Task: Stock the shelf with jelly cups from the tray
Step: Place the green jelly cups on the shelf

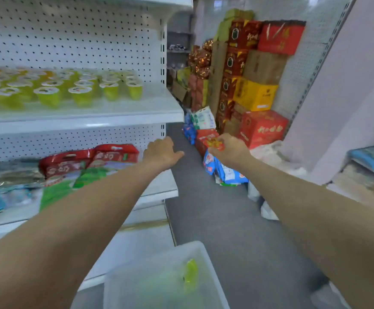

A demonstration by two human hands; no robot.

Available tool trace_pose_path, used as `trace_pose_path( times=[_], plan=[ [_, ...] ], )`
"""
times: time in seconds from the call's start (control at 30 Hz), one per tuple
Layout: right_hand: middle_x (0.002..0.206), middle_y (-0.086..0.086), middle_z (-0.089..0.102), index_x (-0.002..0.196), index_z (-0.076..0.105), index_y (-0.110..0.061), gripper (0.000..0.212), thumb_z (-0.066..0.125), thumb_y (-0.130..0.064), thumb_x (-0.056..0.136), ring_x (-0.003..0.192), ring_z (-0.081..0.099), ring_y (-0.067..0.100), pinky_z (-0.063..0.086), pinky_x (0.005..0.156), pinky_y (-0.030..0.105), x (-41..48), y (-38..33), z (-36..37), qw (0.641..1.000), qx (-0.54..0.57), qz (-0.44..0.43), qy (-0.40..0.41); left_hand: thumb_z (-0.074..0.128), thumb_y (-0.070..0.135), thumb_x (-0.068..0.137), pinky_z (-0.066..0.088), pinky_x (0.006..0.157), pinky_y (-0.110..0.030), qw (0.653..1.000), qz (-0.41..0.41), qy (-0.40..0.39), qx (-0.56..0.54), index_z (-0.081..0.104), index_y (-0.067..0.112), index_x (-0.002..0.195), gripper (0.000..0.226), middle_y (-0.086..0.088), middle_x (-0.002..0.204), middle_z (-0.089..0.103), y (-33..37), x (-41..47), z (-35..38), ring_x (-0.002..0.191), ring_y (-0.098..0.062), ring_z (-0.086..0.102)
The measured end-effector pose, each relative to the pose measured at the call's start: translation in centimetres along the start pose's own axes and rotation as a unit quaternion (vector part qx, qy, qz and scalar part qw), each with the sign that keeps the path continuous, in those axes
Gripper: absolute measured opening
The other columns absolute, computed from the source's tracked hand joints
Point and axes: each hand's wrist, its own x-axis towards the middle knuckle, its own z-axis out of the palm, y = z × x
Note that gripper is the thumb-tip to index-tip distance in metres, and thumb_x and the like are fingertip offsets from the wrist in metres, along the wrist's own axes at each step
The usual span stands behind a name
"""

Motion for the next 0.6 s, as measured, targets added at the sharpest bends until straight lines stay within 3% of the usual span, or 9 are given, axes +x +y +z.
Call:
trace_pose_path(
  times=[0.3,0.43,0.6],
  plan=[
    [0.137,0.008,0.055,0.131,0.053,-0.01,0.05,0.063,-0.037,0.091,0.13,0.048,0.026,0.036,0.101,0.03,-4.9,6.6,14.6,0.978,0.02,0.126,-0.164,0.061,0.05,0.087,0.043,0.1,-0.04,0.98,-0.066,-0.187,-0.001,0.054,0.014,0.126,0.053,-0.013,0.124,0.057,-9.4,-3.7,14.9,0.121,-0.035,0.05],
    [0.131,0.015,0.058,0.129,0.053,-0.005,0.049,0.064,-0.033,0.091,0.125,0.051,0.029,0.035,0.101,0.031,-7.5,9.3,21.3,0.959,0.029,0.168,-0.225,0.062,0.051,0.087,0.043,0.1,-0.039,0.963,-0.09,-0.254,-0.005,0.054,0.019,0.124,0.049,-0.009,0.125,0.058,-13.5,-5.3,21.6,0.121,-0.031,0.051],
    [0.127,0.01,0.06,0.128,0.054,-0.009,0.048,0.065,-0.038,0.091,0.124,0.052,0.027,0.034,0.099,0.028,-10.8,12.4,28.6,0.926,0.057,0.238,-0.288,0.069,0.049,0.084,0.044,0.093,-0.034,0.936,-0.124,-0.327,-0.043,0.056,0.018,0.123,0.052,-0.007,0.123,0.061,-16.7,-7.7,29.0,0.117,-0.027,0.055]
  ],
)
